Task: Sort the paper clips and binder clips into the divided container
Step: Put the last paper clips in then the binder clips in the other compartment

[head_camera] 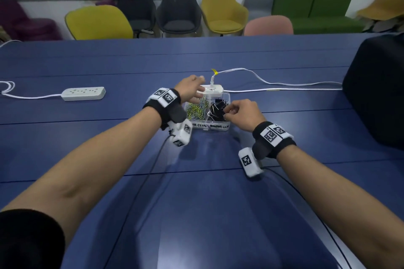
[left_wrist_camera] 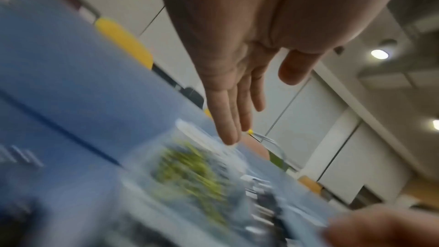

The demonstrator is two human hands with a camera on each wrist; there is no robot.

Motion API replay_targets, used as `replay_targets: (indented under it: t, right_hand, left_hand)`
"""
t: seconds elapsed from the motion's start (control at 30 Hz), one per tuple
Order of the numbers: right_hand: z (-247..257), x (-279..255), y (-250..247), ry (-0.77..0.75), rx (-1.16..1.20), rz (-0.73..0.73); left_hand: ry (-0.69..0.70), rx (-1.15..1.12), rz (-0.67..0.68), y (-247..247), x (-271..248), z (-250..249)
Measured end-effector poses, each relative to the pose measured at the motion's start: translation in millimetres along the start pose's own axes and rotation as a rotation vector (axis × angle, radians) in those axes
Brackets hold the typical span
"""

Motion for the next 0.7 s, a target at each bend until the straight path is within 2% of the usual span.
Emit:
replay_targets:
  t: [0.1, 0.13, 0.2, 0.3, 0.4, 0.53, 0.63, 0.7]
  right_hand:
    - [2, 3, 3, 0.038, -0.021, -0.015]
    - [3, 4, 3, 0.044, -0.034, -0.023]
    - [7, 5, 5, 0.046, -0.056, -0.043]
    - [12, 6, 11, 0.051, -0.109, -0.041]
    - [14, 3, 16, 0.040, -0.186, -0.053]
    - [9, -2, 15, 0.011, -0.174, -0.079]
    - [4, -1, 8, 0.005, -0.130, -0.045]
    - [2, -1, 4, 0.012, -0.075, -0.041]
  left_hand:
    - [-0.033, 0.545, -0.130, -28, -23, 19]
    - [-0.077, 0.686, -0.138, -35, -31, 28]
    - [-0.204, 0.816, -0.086, -42, -47, 46]
    - [-0.308, 0.852, -0.023, -42, -63, 73]
    - [-0.242, 0.893, 0.004, -33, -74, 88]
    - [-0.162, 0.941, 0.037, -24, -82, 91]
    - [-0.165, 1.006, 0.063, -19, -86, 80]
    - [-0.116, 0.968, 0.064, -14, -86, 62]
Point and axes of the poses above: each hand's wrist, its own x-axis towards the middle knuckle, its own y-axis out of the palm, z = x × y, the point moved 2 cm from there along x, towards the middle knuckle, and after that the axes turned 12 degrees about z, right-handed, at the moved point
